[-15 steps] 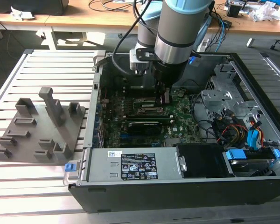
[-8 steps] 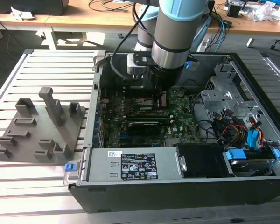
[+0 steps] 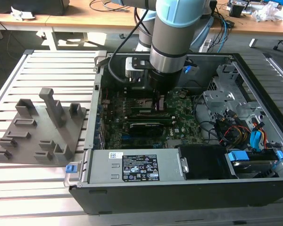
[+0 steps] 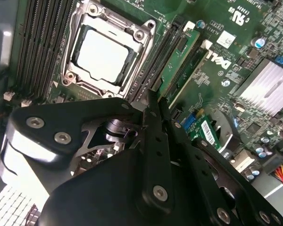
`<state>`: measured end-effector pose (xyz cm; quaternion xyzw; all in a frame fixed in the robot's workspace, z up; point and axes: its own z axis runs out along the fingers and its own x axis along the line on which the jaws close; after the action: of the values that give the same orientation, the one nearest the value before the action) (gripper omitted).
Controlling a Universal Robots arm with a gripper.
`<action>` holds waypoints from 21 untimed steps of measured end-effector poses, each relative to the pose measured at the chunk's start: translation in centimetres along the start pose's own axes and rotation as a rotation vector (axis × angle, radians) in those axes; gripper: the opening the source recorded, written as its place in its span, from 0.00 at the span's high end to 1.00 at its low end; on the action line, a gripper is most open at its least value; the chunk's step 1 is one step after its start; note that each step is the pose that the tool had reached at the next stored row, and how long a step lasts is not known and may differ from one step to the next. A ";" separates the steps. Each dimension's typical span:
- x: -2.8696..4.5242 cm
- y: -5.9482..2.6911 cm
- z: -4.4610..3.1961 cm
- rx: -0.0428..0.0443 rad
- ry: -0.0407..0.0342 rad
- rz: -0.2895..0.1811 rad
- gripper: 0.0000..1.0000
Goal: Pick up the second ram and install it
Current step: 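Insert the second ram into the second slot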
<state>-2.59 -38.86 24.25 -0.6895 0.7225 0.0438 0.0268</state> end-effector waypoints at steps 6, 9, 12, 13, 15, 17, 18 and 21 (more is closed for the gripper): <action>0.15 0.42 1.33 0.0010 0.0013 0.009 0.86; 0.19 0.64 1.59 0.0011 0.0036 0.009 0.86; 0.07 0.66 1.81 0.0017 0.0113 0.009 0.86; 0.00 0.66 1.82 0.0018 0.0135 0.009 0.86; -0.17 0.70 1.85 0.0050 0.0267 0.009 0.86; -0.17 0.73 1.84 0.0056 0.0278 0.009 0.86; -0.20 0.81 1.85 0.0059 0.0276 0.009 0.86; -0.20 0.87 1.86 0.0056 0.0264 0.009 0.86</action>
<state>-3.49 -38.43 22.44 -0.6866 0.7260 0.0327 0.0190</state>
